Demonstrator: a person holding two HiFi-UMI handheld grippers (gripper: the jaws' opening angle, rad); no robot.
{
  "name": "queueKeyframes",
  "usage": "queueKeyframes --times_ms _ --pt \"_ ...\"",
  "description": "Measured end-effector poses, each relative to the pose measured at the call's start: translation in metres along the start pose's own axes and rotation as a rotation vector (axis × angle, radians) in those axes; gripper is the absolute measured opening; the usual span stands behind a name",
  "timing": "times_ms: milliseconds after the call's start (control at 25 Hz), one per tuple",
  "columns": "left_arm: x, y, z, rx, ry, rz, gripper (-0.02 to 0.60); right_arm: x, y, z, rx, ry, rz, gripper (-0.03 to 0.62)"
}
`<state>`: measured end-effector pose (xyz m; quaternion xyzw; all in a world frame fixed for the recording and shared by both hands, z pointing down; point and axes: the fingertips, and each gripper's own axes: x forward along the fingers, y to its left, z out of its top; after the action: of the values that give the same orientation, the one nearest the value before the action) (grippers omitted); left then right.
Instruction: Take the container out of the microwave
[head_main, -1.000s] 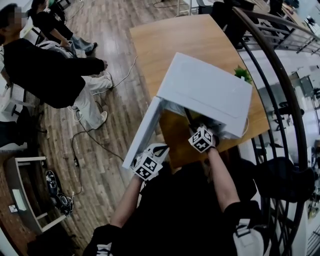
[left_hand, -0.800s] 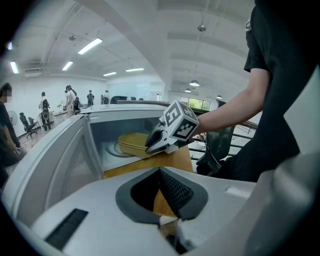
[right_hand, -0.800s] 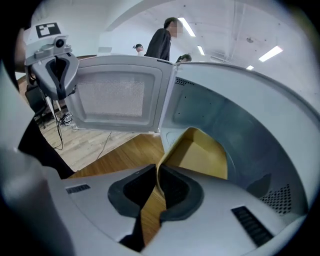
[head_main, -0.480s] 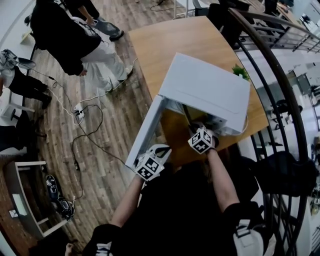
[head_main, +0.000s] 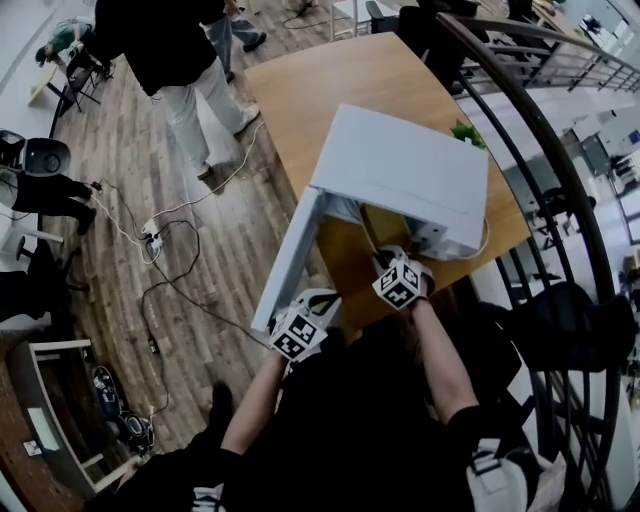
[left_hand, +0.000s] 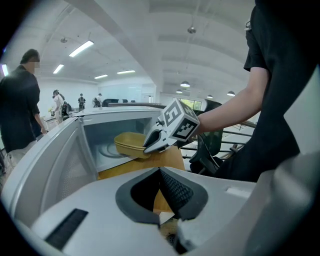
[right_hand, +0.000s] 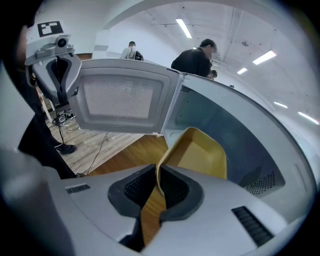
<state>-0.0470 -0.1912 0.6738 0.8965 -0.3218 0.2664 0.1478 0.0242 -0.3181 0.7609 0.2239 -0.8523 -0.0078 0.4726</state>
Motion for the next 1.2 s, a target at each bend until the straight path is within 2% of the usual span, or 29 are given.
queueKeyframes --times_ms 840,1200 --pt "-0.03 -0.026 -0.026 0.073 -0.009 -0.061 0.002 -0.023 0.074 -0.01 0.045 0.006 -0.039 0.03" --pt "-0.042 -0.032 -0.026 0.107 -0.007 -0.088 0.002 -0.037 0.104 -0.019 0.067 0.03 -0.04 0.029"
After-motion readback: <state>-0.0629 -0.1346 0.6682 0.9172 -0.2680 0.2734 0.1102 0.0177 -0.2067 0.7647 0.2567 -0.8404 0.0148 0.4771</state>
